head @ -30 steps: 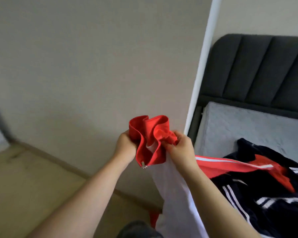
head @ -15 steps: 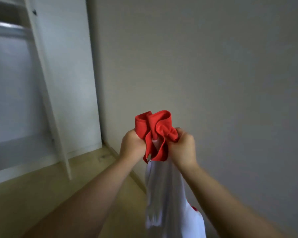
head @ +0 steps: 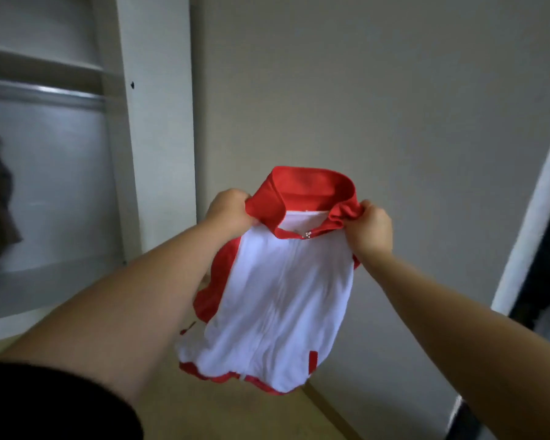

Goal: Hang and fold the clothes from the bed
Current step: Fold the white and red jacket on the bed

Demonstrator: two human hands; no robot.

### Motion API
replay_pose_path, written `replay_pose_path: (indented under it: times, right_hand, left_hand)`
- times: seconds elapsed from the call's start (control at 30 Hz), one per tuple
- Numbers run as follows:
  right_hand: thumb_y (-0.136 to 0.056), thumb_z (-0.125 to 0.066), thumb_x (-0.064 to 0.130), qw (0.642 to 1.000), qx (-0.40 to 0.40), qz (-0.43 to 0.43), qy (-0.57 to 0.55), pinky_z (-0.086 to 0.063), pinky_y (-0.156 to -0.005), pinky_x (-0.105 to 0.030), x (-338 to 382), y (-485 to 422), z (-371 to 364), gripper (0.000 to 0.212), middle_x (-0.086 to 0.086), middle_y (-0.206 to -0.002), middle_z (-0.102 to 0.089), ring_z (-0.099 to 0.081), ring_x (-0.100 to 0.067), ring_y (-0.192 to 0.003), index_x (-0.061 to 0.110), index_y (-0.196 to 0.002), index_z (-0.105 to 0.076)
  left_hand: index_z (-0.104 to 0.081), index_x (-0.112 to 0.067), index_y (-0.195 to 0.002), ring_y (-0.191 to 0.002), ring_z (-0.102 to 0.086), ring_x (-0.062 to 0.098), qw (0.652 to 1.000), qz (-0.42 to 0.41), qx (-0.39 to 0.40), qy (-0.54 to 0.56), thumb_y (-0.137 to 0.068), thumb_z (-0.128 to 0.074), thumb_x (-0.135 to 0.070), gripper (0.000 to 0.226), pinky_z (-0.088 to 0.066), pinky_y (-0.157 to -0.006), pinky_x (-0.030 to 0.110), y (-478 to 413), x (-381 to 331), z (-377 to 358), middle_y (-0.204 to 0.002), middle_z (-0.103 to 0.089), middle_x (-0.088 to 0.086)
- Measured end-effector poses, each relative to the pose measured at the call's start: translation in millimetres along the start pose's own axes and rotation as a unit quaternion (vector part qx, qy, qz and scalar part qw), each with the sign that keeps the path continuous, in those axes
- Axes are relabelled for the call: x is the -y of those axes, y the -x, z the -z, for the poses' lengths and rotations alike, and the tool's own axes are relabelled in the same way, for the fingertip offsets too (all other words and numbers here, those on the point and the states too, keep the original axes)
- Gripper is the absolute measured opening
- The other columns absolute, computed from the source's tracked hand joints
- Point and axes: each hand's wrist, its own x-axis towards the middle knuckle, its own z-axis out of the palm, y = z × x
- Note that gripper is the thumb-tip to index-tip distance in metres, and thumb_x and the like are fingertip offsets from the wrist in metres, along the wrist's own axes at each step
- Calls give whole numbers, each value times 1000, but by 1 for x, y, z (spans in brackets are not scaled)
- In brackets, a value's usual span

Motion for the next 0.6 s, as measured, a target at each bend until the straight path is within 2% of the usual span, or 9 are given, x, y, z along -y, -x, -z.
replay_pose_path:
  times: [0.1,0.2,0.3,0.37,0.43,0.5,0.6]
  right_hand:
    - [-78,-68,32,999,-29,11,7,-35,-60,-32,34,-1,51,23,-12,-73,-62,-58,-35,-73,12,-75,-57]
    - [-74,-71,43,996,-77,1,43,-34,-58,-30,59,0,108,34,-3,-62,-50,-48,-29,-64,16,-67,-52]
    - [-74,-67,51,988,-129,5,84,-32,-55,-30,77,5,170,44,1,-54,-46,-47,-31,-60,14,-60,-49]
    - [-76,-62,54,980,-169,9,103,-30,-54,-30,89,9,214,45,-1,-55,-47,-48,-32,-60,14,-62,-51]
    - [-79,-61,50,970,-217,20,110,-32,-57,-32,100,13,260,39,-5,-64,-53,-50,-33,-65,13,-69,-53]
    - [-82,-62,36,959,-266,29,96,-34,-60,-34,109,16,305,25,-8,-74,-57,-53,-35,-73,12,-79,-53]
    - [-86,-55,16,935,-339,47,97,-31,-64,-34,122,27,365,6,-14,-86,-60,-56,-36,-84,15,-85,-49]
  left_hand:
    - [-69,-2,-82,-79,-59,29,996,4,-85,36,-79,-72,-20,18,-35,-62,28,10,-32,30,-79,-63,14]
    - [-62,-8,-73,-73,-53,25,987,-4,-116,108,-82,-68,-15,13,-32,-60,27,27,-70,37,-74,-59,9]
    - [-64,-10,-77,-70,-50,25,976,-30,-160,144,-85,-65,-14,9,-30,-60,28,44,-118,37,-73,-56,5]
    - [-59,-12,-73,-69,-47,27,970,-50,-180,157,-86,-63,-14,13,-28,-60,29,55,-157,40,-73,-56,6]
    - [-52,-12,-68,-67,-45,30,964,-70,-189,175,-86,-58,-11,19,-27,-58,30,66,-198,44,-75,-59,12]
    - [-46,-11,-65,-66,-42,32,956,-87,-198,200,-86,-53,-9,22,-27,-57,30,79,-241,50,-78,-62,17]
    - [-59,-8,-75,-73,-51,35,944,-121,-207,226,-89,-53,-13,16,-30,-61,29,100,-296,58,-87,-66,19]
